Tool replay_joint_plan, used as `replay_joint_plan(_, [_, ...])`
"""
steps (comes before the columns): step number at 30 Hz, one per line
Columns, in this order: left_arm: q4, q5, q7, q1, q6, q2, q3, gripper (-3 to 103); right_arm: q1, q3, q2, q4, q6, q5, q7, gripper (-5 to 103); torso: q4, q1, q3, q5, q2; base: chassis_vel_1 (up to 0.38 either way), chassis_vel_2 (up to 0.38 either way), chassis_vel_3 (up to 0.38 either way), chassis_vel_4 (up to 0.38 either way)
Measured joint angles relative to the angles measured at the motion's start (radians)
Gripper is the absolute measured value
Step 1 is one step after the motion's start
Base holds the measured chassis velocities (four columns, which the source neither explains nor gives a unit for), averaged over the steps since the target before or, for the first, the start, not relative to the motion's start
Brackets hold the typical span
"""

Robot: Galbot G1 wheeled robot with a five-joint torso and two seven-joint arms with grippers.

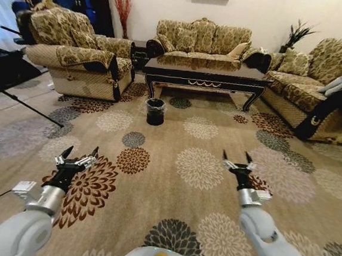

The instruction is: Move to the front of the table and pick up the trash from the floor, then place it into the trash bin.

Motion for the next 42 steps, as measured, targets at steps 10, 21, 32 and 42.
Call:
replay_joint_plan(10, [0.049,0.017,0.05,-0.065,0.007,-0.008,0.028,100,-0.169,0.11,0.008,0.141,-0.024,-0.017,-0.048,100,0.0,0.012,0.024,0.0,0.037,0.0,0.0,0.0,0.0])
replay_joint_plan(21, [0.092,-0.009,0.068,-0.122,0.013,0.033,0.056,100,-0.233,0.278,-0.017,0.095,0.052,0.012,-0.37,100,0.0,0.027,0.057,0.0001,0.084,0.0,0.0,0.0,0.0])
replay_joint_plan(32, [0.094,-0.022,0.077,-0.136,0.014,0.039,0.069,100,-0.245,0.352,-0.012,0.053,0.045,0.045,-0.454,100,0.0001,0.039,0.086,0.0002,0.125,0.0,0.0,0.0,0.0])
replay_joint_plan(42, [0.069,-0.032,0.086,-0.113,0.01,0.032,0.045,100,-0.243,0.39,0.011,0.072,0.047,0.085,-0.433,100,0.0,0.056,0.112,0.0002,0.168,0.0,0.0,0.0,0.0])
